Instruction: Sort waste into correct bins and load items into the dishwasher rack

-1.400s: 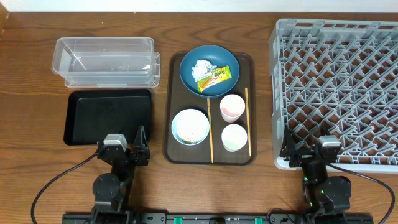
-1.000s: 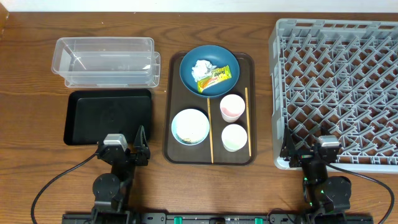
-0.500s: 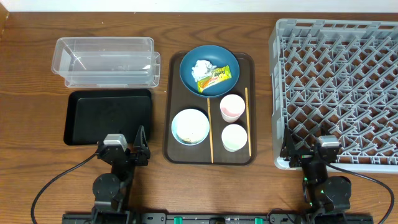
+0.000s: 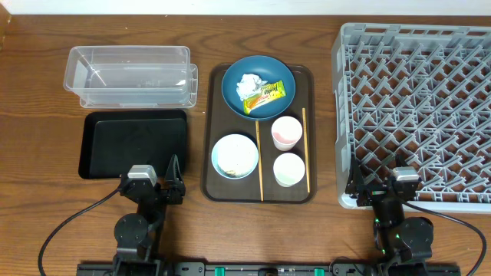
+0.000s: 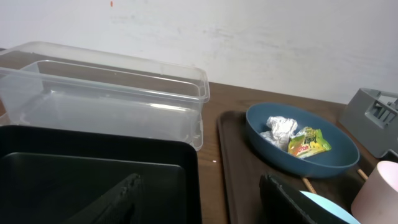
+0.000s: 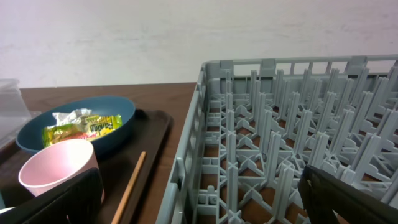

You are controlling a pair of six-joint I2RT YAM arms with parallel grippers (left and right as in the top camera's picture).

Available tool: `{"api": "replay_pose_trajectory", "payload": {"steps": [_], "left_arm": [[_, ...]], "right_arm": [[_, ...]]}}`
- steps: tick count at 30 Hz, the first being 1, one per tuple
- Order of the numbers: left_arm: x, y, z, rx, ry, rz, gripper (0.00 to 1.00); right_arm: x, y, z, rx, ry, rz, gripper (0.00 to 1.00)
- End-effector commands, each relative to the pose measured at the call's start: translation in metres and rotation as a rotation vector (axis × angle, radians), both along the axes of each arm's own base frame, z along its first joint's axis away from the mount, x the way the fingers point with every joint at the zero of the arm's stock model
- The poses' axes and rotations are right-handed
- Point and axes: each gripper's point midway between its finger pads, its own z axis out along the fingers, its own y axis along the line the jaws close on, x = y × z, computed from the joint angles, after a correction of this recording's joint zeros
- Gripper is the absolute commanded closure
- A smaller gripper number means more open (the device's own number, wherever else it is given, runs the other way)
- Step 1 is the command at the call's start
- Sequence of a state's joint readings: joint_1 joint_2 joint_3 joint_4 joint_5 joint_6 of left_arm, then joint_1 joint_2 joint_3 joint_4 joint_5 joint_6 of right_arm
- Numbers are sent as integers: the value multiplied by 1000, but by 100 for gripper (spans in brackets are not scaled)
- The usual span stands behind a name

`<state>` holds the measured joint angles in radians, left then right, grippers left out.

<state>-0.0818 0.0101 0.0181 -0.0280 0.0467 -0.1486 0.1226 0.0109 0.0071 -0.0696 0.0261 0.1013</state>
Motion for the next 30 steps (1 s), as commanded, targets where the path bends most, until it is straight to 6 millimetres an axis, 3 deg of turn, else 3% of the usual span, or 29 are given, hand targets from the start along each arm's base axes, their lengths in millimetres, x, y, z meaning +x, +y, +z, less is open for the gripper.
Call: {"api": "replay_pose_trajectory", "payload": {"steps": [1, 30], "left_arm": [[-1, 2, -15, 18, 48, 5, 37], [-1, 0, -15, -2, 48, -1, 37]], "right_arm": [[0, 1, 0, -13, -3, 3, 1], [-1, 3, -1, 4, 2, 14, 1]]}}
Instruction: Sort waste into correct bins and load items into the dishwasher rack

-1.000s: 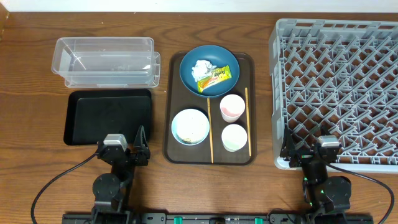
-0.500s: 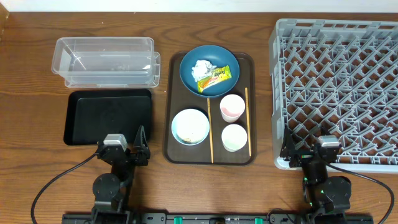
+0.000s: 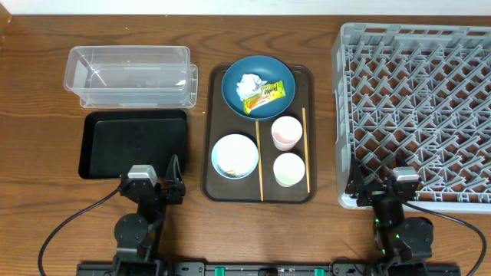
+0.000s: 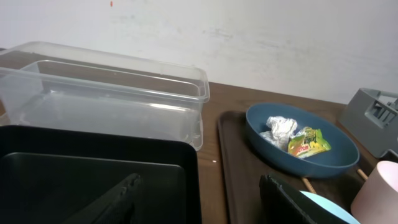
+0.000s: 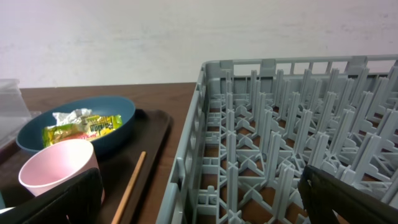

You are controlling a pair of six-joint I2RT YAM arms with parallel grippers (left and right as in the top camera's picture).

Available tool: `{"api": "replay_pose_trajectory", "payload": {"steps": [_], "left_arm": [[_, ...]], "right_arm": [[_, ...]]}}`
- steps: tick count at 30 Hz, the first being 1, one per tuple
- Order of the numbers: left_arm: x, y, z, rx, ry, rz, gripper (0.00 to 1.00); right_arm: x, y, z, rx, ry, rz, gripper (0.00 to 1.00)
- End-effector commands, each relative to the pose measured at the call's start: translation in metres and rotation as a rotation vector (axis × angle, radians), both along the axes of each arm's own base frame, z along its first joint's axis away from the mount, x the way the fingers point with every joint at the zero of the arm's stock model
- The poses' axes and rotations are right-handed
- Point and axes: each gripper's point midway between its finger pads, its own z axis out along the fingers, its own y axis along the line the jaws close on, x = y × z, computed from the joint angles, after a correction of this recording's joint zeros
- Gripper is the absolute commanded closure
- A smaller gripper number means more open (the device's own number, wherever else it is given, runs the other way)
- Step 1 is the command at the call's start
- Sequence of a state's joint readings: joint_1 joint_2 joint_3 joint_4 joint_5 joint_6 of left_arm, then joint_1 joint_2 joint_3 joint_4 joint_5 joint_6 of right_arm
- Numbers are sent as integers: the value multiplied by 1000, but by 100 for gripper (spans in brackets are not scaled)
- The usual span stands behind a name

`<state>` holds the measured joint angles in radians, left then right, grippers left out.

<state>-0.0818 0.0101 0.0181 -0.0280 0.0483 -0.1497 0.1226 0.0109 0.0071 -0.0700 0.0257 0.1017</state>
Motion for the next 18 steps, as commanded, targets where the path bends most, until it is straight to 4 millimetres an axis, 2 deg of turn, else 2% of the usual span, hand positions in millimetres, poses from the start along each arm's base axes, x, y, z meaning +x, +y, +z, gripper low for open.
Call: {"api": "replay_pose_trajectory", "payload": {"steps": [1, 12, 18], "left_arm": [[-1, 0, -15, -2, 49, 1, 37], [-3, -2, -27, -63, 164, -2, 37], [1, -18, -12, -125, 246, -78, 37]], "right_arm": [[0, 3, -1, 2, 3, 12, 1], [0, 3, -3, 112, 25, 4, 1], [-2, 5, 7, 116, 14, 20, 1]]}}
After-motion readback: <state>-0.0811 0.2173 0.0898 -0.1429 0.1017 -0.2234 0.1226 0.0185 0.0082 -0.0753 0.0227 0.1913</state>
